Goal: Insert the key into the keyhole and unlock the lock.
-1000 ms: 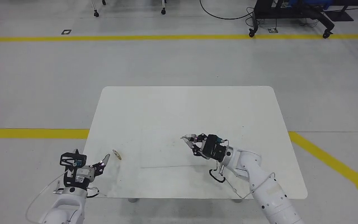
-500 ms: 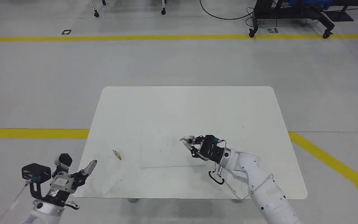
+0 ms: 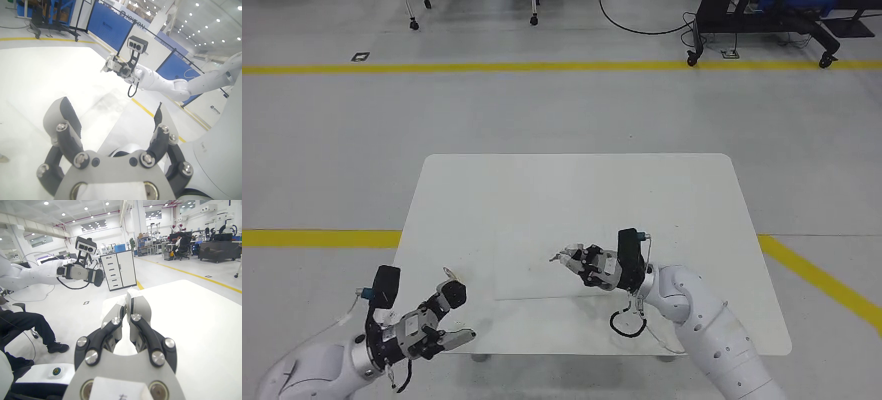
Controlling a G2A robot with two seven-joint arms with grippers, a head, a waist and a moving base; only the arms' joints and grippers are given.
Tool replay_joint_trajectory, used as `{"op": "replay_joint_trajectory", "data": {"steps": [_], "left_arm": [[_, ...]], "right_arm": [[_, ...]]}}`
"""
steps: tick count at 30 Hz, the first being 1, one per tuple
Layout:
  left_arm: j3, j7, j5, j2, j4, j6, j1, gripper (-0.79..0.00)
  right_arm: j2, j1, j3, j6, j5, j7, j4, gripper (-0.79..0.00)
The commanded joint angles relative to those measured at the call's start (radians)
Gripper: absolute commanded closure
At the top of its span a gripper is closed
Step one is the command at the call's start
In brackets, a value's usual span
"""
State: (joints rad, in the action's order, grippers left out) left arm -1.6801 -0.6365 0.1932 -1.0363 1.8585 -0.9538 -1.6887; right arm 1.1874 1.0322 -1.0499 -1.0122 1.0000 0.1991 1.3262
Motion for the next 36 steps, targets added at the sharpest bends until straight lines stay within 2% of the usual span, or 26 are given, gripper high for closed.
{"op": "replay_joint_trajectory", "data": {"steps": [1, 5, 9, 13, 16, 21, 23, 24, 27, 36], "left_arm": [[-0.002, 0.028, 0.005, 0.000, 0.000, -0.002, -0.002, -0.785], [0.004, 0.035, 0.015, -0.001, 0.010, 0.000, -0.001, -0.785], [0.068, 0.047, -0.027, -0.001, 0.010, -0.052, -0.001, -0.785], [0.132, 0.013, -0.122, 0.005, -0.052, -0.013, 0.082, -0.785], [0.183, 0.013, -0.075, 0.001, -0.072, 0.021, 0.160, -0.785], [0.266, 0.048, 0.020, -0.011, -0.072, 0.060, 0.235, -0.573], [0.285, 0.073, 0.078, -0.015, -0.068, 0.081, 0.248, -0.413], [0.295, 0.091, 0.103, -0.018, -0.068, 0.091, 0.250, -0.376], [0.315, 0.140, 0.151, -0.023, -0.077, 0.109, 0.253, -0.323], [0.337, 0.184, 0.162, -0.025, -0.113, 0.102, 0.264, -0.323]], "right_arm": [[0.000, 0.000, 0.000, 0.000, 0.002, 0.000, 0.000, 0.000], [0.000, 0.000, 0.000, 0.000, 0.002, 0.000, 0.000, 0.000], [0.001, 0.009, 0.020, 0.000, -0.042, -0.025, 0.017, 0.000], [-0.001, -0.010, 0.065, 0.000, -0.157, -0.090, 0.023, 0.000], [-0.004, -0.032, 0.104, 0.000, -0.245, -0.143, 0.018, 0.000], [-0.014, -0.068, 0.154, 0.000, -0.383, -0.235, 0.006, 0.000], [-0.018, -0.079, 0.167, 0.000, -0.436, -0.259, 0.005, 0.000], [-0.021, -0.085, 0.171, 0.000, -0.458, -0.269, 0.003, 0.000], [-0.027, -0.096, 0.179, 0.000, -0.502, -0.295, 0.002, 0.000], [-0.052, -0.106, 0.219, 0.000, -0.627, -0.383, 0.021, 0.000]]}}
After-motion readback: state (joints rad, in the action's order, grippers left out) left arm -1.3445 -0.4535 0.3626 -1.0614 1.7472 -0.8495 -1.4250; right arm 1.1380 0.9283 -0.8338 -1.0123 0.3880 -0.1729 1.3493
